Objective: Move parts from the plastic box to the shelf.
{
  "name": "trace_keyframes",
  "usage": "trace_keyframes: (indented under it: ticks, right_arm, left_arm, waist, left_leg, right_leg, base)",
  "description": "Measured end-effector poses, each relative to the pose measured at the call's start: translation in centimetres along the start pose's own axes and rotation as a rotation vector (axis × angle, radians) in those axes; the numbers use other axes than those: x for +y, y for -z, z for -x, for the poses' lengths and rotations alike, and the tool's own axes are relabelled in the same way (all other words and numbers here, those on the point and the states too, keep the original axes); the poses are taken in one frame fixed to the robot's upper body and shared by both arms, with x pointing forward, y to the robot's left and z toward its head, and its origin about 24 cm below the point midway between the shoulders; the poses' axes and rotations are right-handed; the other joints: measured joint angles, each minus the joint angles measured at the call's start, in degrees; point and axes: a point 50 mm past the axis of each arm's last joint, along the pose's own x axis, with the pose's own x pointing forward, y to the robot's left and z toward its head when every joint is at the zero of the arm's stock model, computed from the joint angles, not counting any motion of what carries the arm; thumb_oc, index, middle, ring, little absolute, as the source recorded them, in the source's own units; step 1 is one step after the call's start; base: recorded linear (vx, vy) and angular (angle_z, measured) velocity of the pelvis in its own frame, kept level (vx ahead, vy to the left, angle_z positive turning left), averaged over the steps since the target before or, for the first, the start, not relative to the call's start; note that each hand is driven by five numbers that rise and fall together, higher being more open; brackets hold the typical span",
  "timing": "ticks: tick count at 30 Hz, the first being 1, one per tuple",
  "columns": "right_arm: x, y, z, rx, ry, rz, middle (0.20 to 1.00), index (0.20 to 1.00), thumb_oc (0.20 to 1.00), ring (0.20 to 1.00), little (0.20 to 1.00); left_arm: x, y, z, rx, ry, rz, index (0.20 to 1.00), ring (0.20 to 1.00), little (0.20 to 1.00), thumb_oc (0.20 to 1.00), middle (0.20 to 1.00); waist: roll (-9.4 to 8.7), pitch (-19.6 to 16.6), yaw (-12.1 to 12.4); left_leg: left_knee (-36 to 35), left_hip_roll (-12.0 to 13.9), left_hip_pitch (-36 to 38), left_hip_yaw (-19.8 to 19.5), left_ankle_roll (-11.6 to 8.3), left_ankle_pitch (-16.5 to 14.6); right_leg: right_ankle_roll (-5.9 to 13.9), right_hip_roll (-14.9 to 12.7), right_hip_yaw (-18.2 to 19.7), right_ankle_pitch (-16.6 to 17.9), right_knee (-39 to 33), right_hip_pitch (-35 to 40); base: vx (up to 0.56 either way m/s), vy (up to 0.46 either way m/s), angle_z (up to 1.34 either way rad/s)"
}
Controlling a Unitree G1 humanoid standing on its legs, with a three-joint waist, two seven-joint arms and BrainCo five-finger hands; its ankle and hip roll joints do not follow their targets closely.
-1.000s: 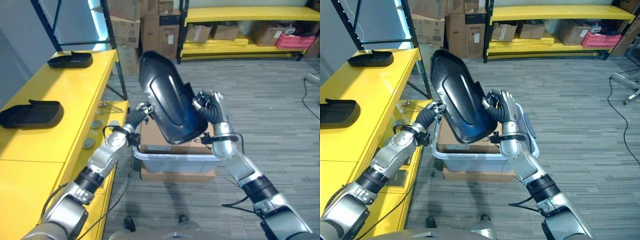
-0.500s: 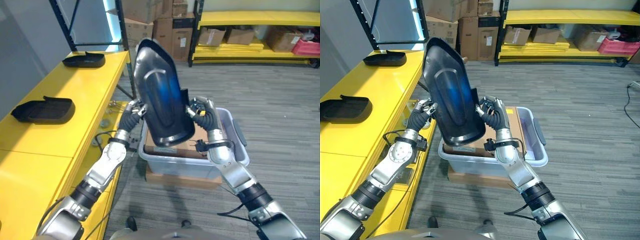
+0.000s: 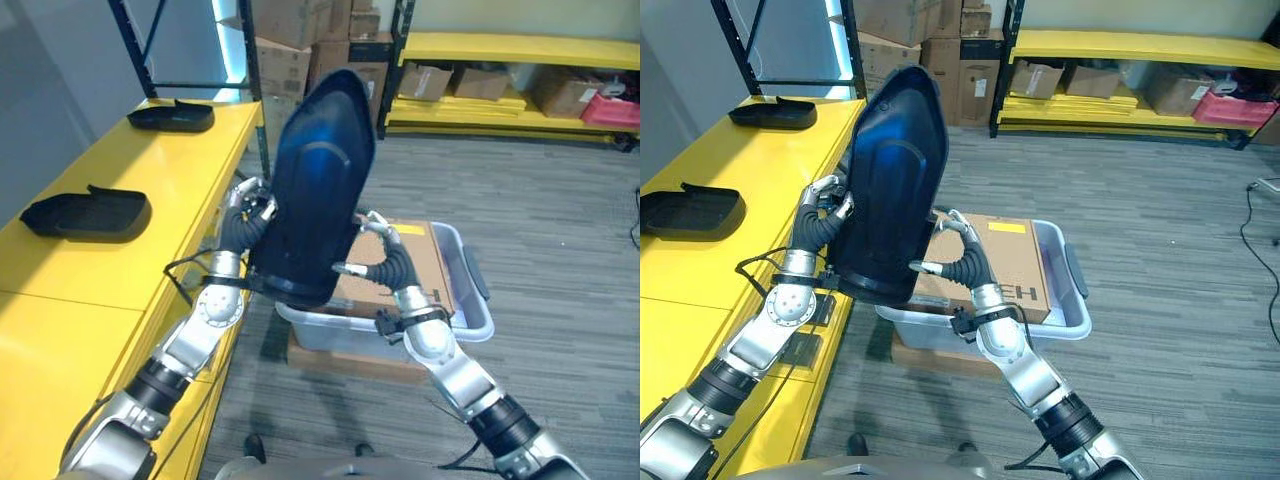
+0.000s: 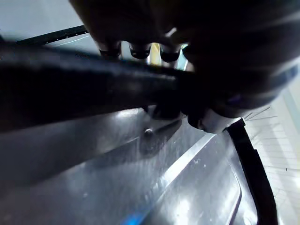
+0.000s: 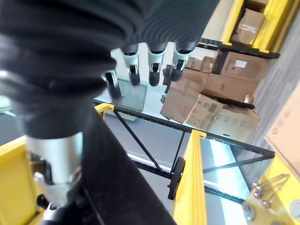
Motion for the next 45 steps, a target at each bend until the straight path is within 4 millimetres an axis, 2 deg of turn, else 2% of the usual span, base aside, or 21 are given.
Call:
trace_keyframes:
  ticks: [7,11,16,19,21,24,26,27,28,29,30,31,32,33,35,37,38,39,40,42,45]
  right_arm:
    - [-2.0,0.6,2.5,0.05,0.042,-0.089,1.0,1.0,1.0,1.0,1.0]
    - [-3.3,2.5,5.0,0.167,0.064,-0.104,1.0,1.0,1.0,1.0,1.0]
    - [-4.0,9.5,9.4,0.538,0.036,-0.034,1.0,1.0,1.0,1.0,1.0]
    - [-3.5,14.5,15.5,0.932,-0.01,-0.043,1.0,1.0,1.0,1.0,1.0]
    - [-2.4,15.8,18.4,1.068,-0.062,-0.076,1.0,1.0,1.0,1.0,1.0]
    - [-1.5,17.1,20.8,1.229,-0.156,-0.101,1.0,1.0,1.0,1.0,1.0]
    - [-0.9,17.9,22.9,1.375,-0.209,-0.109,1.0,1.0,1.0,1.0,1.0]
    - [-1.0,18.0,23.2,1.396,-0.218,-0.112,1.0,1.0,1.0,1.0,1.0]
    - [-0.7,18.3,24.1,1.469,-0.223,-0.133,1.0,1.0,1.0,1.0,1.0]
    - [-0.6,18.4,24.7,1.514,-0.224,-0.135,1.0,1.0,1.0,1.0,1.0]
    - [-0.8,18.6,25.6,1.577,-0.211,-0.151,1.0,1.0,1.0,1.0,1.0]
    - [-1.9,18.7,26.2,1.644,-0.184,-0.158,1.0,1.0,1.0,1.0,1.0]
    - [-2.4,18.7,26.4,1.676,-0.162,-0.157,1.0,1.0,1.0,1.0,1.0]
    - [-2.6,18.7,27.1,1.732,-0.144,-0.158,1.0,1.0,1.0,1.0,1.0]
    - [-2.5,18.9,26.4,1.765,-0.139,-0.17,1.0,1.0,1.0,1.0,1.0]
    - [-2.6,19.1,26.0,1.784,-0.133,-0.174,1.0,1.0,1.0,1.0,1.0]
    - [-2.7,19.2,25.2,1.795,-0.122,-0.191,1.0,1.0,1.0,1.0,1.0]
    - [-2.8,19.2,25.3,1.806,-0.135,-0.184,1.0,1.0,1.0,1.0,1.0]
    - [-3.1,19.2,25.4,1.816,-0.132,-0.178,1.0,1.0,1.0,1.0,1.0]
    - [-1.2,19.2,25.3,1.843,-0.137,-0.24,1.0,1.0,1.0,1.0,1.0]
    - [-0.1,19.3,24.6,1.828,-0.137,-0.261,1.0,1.0,1.0,1.0,1.0]
  left_arm:
    - [1.7,1.7,2.2,0.058,-0.118,-0.041,0.2,0.2,0.2,0.2,0.2]
    - [4.1,2.2,2.7,0.048,-0.261,-0.042,0.2,0.2,0.2,0.2,0.2]
    - [5.3,-0.1,2.4,-0.081,-0.339,0.043,0.2,0.2,0.2,0.2,0.2]
    - [6.1,-3.4,2.5,-0.25,-0.368,0.139,0.2,0.2,0.2,0.2,0.2]
    - [6.6,-4.4,3.0,-0.292,-0.386,0.159,0.2,0.2,0.2,0.2,0.2]
    - [7.2,-4.8,3.1,-0.315,-0.395,0.158,0.2,0.2,0.2,0.2,0.2]
    - [7.9,-4.8,3.1,-0.315,-0.414,0.149,0.2,0.2,0.2,0.2,0.2]
    - [8.2,-4.7,3.1,-0.314,-0.416,0.146,0.2,0.2,0.2,0.2,0.2]
    - [8.6,-4.7,3.0,-0.312,-0.407,0.139,0.2,0.2,0.2,0.2,0.2]
    - [8.7,-4.7,2.9,-0.314,-0.4,0.141,0.2,0.2,0.2,0.2,0.2]
    - [8.9,-4.6,3.0,-0.311,-0.391,0.132,0.2,0.2,0.2,0.2,0.2]
    - [9.4,-4.4,3.0,-0.308,-0.385,0.117,0.2,0.2,0.2,0.2,0.2]
    - [9.2,-4.3,3.0,-0.301,-0.378,0.119,0.2,0.2,0.2,0.2,0.2]
    - [9.0,-4.2,2.7,-0.304,-0.364,0.123,0.2,0.2,0.2,0.2,0.2]
    - [9.7,-5.0,2.2,-0.353,-0.377,0.107,0.2,0.2,0.2,0.2,0.2]
    - [10.3,-5.6,1.7,-0.389,-0.395,0.099,0.2,0.2,0.2,0.2,0.2]
    - [11.1,-6.0,1.2,-0.416,-0.402,0.07,0.2,0.2,0.2,0.2,0.2]
    - [11.3,-6.1,1.1,-0.421,-0.4,0.058,0.2,0.2,0.2,0.2,0.2]
    - [11.6,-6.3,1.1,-0.429,-0.395,0.045,0.2,0.2,0.2,0.2,0.2]
    - [12.3,-7.6,0.8,-0.486,-0.343,0.001,0.2,0.2,0.2,0.2,0.2]
    - [12.3,-8.3,0.0,-0.521,-0.317,-0.017,0.2,0.2,0.2,0.2,0.2]
  waist:
    - [0.02,0.05,-2.2]
    - [0.04,0.07,-2.74]
    - [0.09,0.26,-1.7]
    - [0.24,1.08,1.0]
    - [0.42,1.59,3.69]
    - [0.88,2.51,6.74]
    - [1.4,3.63,8.94]
    - [1.57,4.09,10.1]
    - [0.33,5.05,10.4]
    - [-0.54,5.6,10.25]
    - [-2.35,6.76,10.62]
    - [-1.6,6.75,11.78]
    - [-1.22,6.72,11.14]
    - [-0.88,6.91,10.5]
    - [-1.6,6.52,11.68]
    - [-2.11,6.57,12.37]
    - [-3.84,6.65,12.56]
    - [-3.79,6.59,12.59]
    - [-3.64,6.5,12.12]
    - [-1.77,6.16,12.06]
    - [-1.14,6.29,11.35]
  left_leg:
    - [0.0,0.16,-0.03,0.1,-0.27,-0.23]
    - [0.0,0.44,0.02,0.18,-0.48,-0.38]
    - [0.01,0.58,-0.51,-0.71,-0.65,-0.38]
    - [0.35,0.78,-1.74,-4.15,-0.98,1.12]
    - [0.4,1.13,-1.84,-6.56,-1.79,1.88]
    - [0.4,1.68,-2.67,-9.49,-2.31,2.38]
    - [0.28,2.31,-4.09,-11.79,-2.77,2.79]
    - [0.01,2.53,-4.59,-10.73,-2.22,2.17]
    - [0.02,2.86,-5.09,-5.31,-1.18,-2.91]
    - [0.12,2.95,-4.9,-2.1,-0.82,-5.15]
    - [1.0,3.07,-4.87,2.16,0.24,-2.8]
    - [4.21,3.34,-1.82,5.73,0.01,-2.14]
    - [5.5,3.24,0.24,6.98,1.29,-2.4]
    - [6.14,1.85,1.02,6.71,0.55,-0.94]
    - [6.1,-0.57,-0.43,5.44,1.48,-0.94]
    - [4.39,-1.97,-1.81,4.74,1.67,-0.47]
    - [5.08,-3.88,-2.12,8.29,4.41,-2.66]
    - [7.98,-4.61,-1.28,9.37,5.52,-4.13]
    - [6.91,-5.98,-0.54,8.3,4.7,-4.94]
    - [0.41,-7.19,3.13,6.57,7.22,-3.1]
    - [0.24,-7.22,2.98,4.54,7.78,-3.34]
  right_leg:
    - [-0.06,0.12,0.15,-0.31,0.0,-0.11]
    - [-0.2,0.4,0.26,-0.49,-0.01,-0.12]
    - [-0.26,0.66,-0.49,-0.64,-0.01,-0.03]
    - [-1.1,1.57,-3.51,-0.96,0.0,0.67]
    - [-1.5,2.36,-5.93,-1.54,-0.06,2.08]
    - [-1.75,3.57,-8.73,-2.19,-0.01,3.25]
    - [-3.09,4.51,-13.35,-2.61,0.13,4.62]
    - [-3.2,5.11,-14.38,-2.34,0.57,5.4]
    - [-3.67,4.11,-18.97,-2.44,0.7,6.53]
    - [-3.96,2.58,-21.21,-2.61,0.83,6.89]
    - [-3.89,0.93,-23.69,-2.73,0.79,7.11]
    - [-2.68,-0.83,-25.88,-2.75,0.52,9.14]
    - [-1.47,-0.47,-27.3,-2.93,1.14,10.82]
    - [-0.83,-2.58,-28.93,-4.32,3.97,11.99]
    - [-0.73,-2.99,-23.44,-7.66,5.33,9.61]
    - [-0.97,-3.43,-23.68,-7.05,4.99,8.45]
    - [0.65,-7.31,-26.46,-6.5,5.28,8.61]
    - [1.31,-8.45,-26.89,-7.08,6.79,8.92]
    - [2.03,-9.3,-26.98,-6.59,8.42,9.47]
    - [0.81,-10.29,-26.97,-4.46,13.38,7.18]
    - [-1.04,-8.33,-24.96,-5.99,14.54,4.02]
  base:
    - [-0.03,-0.05,-0.01]
    - [-0.03,-0.071,-0.02]
    - [-0.04,-0.11,0.11]
    - [-0.04,-0.161,0.47]
    - [-0.04,-0.198,0.59]
    - [-0.02,-0.133,0.62]
    - [-0.03,-0.073,0.97]
    - [-0.05,0.006,1.16]
    - [-0.03,0.021,1.26]
    - [0.01,0.041,1.48]
    - [-0.04,0.099,1.21]
    - [-0.05,0.109,1.15]
    - [-0.13,0.141,1.23]
    - [-0.08,0.116,0.98]
    - [-0.11,0.213,0.81]
    - [-0.02,0.313,0.67]
    - [0.02,0.252,0.59]
    - [0.01,0.256,0.65]
    - [0.0,0.24,0.48]
    - [0.0,0.344,0.39]
    - [0.0,0.132,0.34]
